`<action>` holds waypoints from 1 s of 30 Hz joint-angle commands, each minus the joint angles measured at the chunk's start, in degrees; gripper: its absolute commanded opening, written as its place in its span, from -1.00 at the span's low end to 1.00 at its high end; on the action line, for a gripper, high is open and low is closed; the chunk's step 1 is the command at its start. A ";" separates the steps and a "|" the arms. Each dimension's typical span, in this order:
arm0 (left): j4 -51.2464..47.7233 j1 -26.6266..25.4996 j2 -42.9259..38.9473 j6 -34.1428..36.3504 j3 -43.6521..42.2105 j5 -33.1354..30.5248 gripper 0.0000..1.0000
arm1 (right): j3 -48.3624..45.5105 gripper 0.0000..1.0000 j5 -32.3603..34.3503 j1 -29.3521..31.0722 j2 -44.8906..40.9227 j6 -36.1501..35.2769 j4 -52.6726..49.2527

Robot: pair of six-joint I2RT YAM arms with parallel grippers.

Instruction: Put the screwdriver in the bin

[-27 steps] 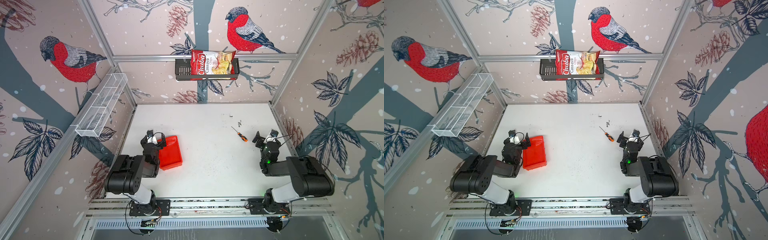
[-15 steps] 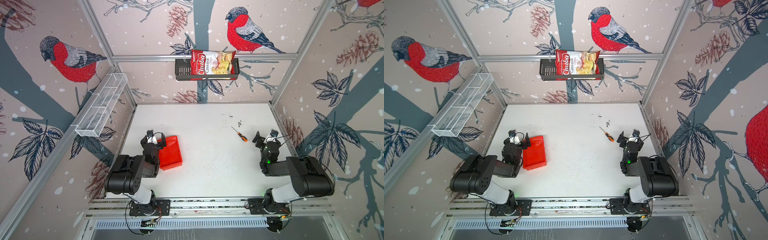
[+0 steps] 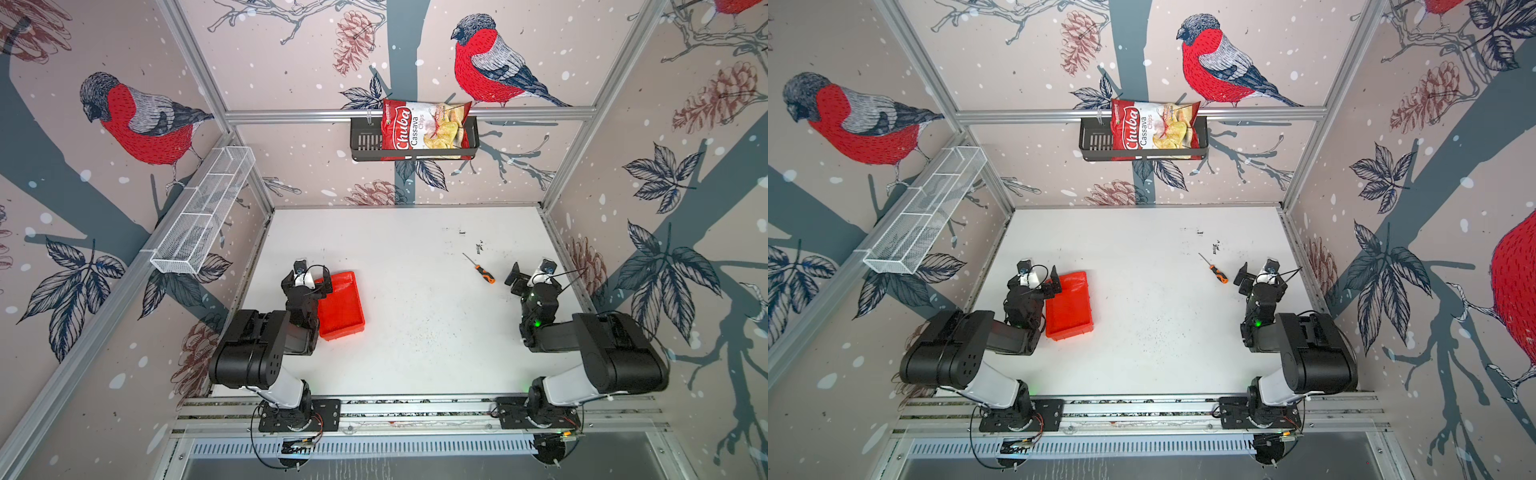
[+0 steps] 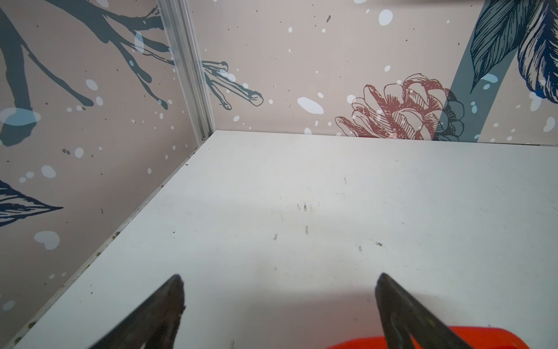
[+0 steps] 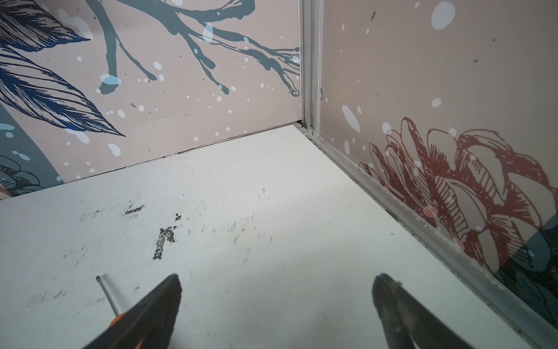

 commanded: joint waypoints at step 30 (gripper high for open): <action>-34.06 -30.63 -19.54 10.69 16.96 9.55 0.94 | 29.37 0.99 -6.54 13.73 -10.38 -16.90 -53.02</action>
